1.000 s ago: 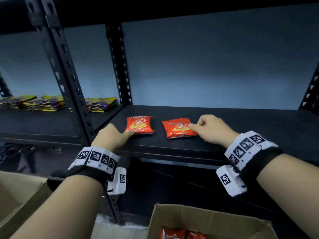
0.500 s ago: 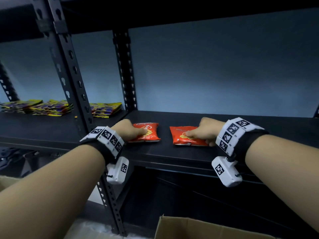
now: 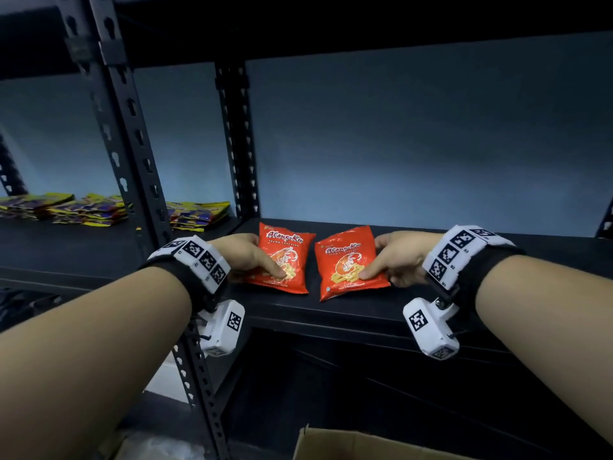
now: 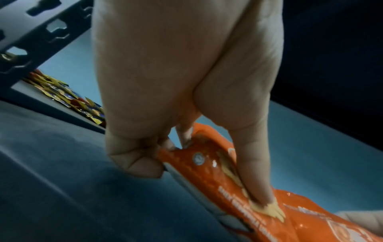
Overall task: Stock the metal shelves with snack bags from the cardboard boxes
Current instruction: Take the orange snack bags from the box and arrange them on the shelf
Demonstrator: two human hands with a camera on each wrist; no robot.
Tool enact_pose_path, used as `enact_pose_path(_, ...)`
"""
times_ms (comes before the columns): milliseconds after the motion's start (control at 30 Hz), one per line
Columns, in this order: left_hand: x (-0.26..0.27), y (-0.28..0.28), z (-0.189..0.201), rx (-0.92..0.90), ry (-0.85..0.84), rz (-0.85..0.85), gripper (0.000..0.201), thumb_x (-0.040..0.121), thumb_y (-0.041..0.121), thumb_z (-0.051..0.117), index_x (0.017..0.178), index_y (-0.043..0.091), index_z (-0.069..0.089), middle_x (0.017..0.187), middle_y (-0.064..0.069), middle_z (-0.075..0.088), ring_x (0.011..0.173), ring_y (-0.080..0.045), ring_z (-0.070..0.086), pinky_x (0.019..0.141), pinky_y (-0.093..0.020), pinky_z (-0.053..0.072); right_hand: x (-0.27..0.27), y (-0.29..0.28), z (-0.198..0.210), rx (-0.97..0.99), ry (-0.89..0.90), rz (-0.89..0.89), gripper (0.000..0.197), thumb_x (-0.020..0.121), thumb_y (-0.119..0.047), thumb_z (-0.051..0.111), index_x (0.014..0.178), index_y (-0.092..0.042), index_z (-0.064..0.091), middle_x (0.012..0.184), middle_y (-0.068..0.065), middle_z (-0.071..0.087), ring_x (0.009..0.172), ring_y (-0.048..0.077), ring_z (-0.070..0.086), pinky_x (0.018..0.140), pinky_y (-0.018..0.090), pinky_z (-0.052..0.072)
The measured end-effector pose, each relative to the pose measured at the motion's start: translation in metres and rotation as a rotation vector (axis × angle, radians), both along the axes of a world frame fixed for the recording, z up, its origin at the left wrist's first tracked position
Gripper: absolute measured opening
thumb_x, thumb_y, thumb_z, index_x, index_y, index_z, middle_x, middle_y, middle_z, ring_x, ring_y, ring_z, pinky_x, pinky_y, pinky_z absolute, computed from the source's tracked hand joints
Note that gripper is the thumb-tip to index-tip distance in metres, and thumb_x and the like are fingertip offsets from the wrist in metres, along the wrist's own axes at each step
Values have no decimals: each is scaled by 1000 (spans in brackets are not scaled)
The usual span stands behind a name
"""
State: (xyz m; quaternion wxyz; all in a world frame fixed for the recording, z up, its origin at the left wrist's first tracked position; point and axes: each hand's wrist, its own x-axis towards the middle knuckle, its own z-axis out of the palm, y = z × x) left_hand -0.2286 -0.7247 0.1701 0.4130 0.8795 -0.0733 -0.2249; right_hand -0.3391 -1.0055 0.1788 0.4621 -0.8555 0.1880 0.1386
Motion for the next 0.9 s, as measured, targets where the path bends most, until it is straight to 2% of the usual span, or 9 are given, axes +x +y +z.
enact_pose_path(133, -14, 1, 7, -142, 25, 8, 63, 68, 8, 92, 122, 11, 60, 102, -11, 78, 93, -28, 75, 95, -48, 59, -2, -3, -1, 62, -137, -25, 55, 80, -4, 85, 122, -26, 57, 114, 9, 76, 86, 21, 65, 54, 24, 40)
enact_pose_path(233, -15, 1, 13, -138, -16, -22, 39, 85, 1, 78, 117, 8, 58, 82, -9, 73, 56, -14, 69, 54, -27, 57, 1, -4, 1, 45, -219, -22, 52, 80, -4, 85, 120, -25, 58, 100, 4, 77, 66, 15, 64, 50, 25, 38)
enact_pose_path(300, -16, -1, 22, -132, -78, -28, 31, 87, -2, 75, 111, 7, 58, 84, -8, 71, 49, -10, 68, 44, -21, 51, 5, -3, 8, 33, -268, -28, 48, 82, -4, 83, 118, -24, 58, 101, 5, 76, 61, 14, 62, 50, 26, 39)
enact_pose_path(467, 14, -14, 38, -127, -288, 55, 49, 69, 17, 95, 109, 14, 66, 99, -5, 77, 83, -20, 76, 74, -33, 62, 28, -5, 28, -9, -346, -61, 39, 84, -3, 79, 109, -23, 57, 89, 6, 72, 58, 13, 59, 50, 26, 41)
enact_pose_path(600, 52, -32, 44, -130, -350, 83, 35, 72, 10, 92, 97, 16, 67, 91, -2, 75, 73, -15, 70, 59, -26, 54, 67, -15, 40, -74, -417, -69, 29, 82, -1, 76, 101, -20, 62, 97, 10, 74, 70, 20, 65, 58, 29, 47)
enact_pose_path(700, 90, -43, 40, -112, -380, 135, 41, 65, 8, 96, 97, 14, 70, 93, -5, 76, 80, -20, 73, 74, -35, 60, 105, -23, 42, -128, -419, -44, 28, 82, -2, 77, 101, -18, 65, 104, 13, 77, 81, 25, 71, 69, 35, 55)
enact_pose_path(767, 120, -49, 34, -119, -378, 148, 50, 59, 8, 98, 103, 8, 74, 98, -10, 78, 85, -25, 75, 80, -40, 61, 130, -28, 39, -140, -406, -22, 26, 85, -1, 77, 105, -14, 67, 104, 13, 77, 85, 26, 74, 68, 33, 60)
enact_pose_path(867, 174, -58, 22, -117, -337, 128, 85, 34, 25, 106, 110, 3, 74, 104, -16, 77, 97, -33, 75, 91, -55, 59, 167, -36, 31, -150, -351, -3, 31, 88, -4, 77, 118, -7, 68, 109, 16, 77, 88, 25, 75, 72, 35, 62)
enact_pose_path(900, 184, -61, 20, -106, -314, 117, 85, 37, 25, 105, 113, 2, 74, 106, -16, 77, 101, -34, 74, 93, -58, 58, 178, -38, 27, -145, -336, -3, 33, 90, -5, 76, 121, -7, 68, 111, 16, 76, 86, 24, 74, 73, 36, 63)
